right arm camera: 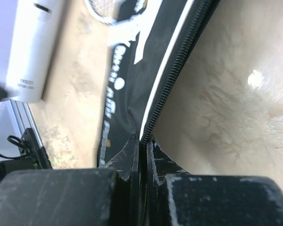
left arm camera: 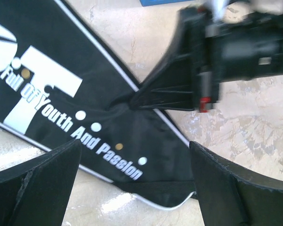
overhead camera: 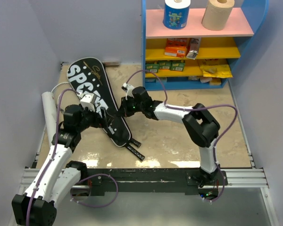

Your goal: Pack up the badminton gear

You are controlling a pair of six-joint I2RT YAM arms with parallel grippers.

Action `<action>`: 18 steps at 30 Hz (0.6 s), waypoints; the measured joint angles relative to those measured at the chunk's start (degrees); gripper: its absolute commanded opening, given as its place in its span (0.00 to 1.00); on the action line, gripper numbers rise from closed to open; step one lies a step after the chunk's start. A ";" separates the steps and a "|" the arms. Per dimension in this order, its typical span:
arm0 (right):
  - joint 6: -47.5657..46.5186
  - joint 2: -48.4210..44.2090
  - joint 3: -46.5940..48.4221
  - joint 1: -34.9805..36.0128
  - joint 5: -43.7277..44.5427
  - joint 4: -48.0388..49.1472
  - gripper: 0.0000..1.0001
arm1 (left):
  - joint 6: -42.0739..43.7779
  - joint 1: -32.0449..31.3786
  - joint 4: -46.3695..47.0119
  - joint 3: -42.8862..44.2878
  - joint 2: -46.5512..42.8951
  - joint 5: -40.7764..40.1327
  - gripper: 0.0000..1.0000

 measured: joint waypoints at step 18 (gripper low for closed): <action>-2.69 -20.98 -9.29 22.56 33.75 -13.53 0.00 | -3.89 -0.09 -7.98 8.26 0.55 -15.19 1.00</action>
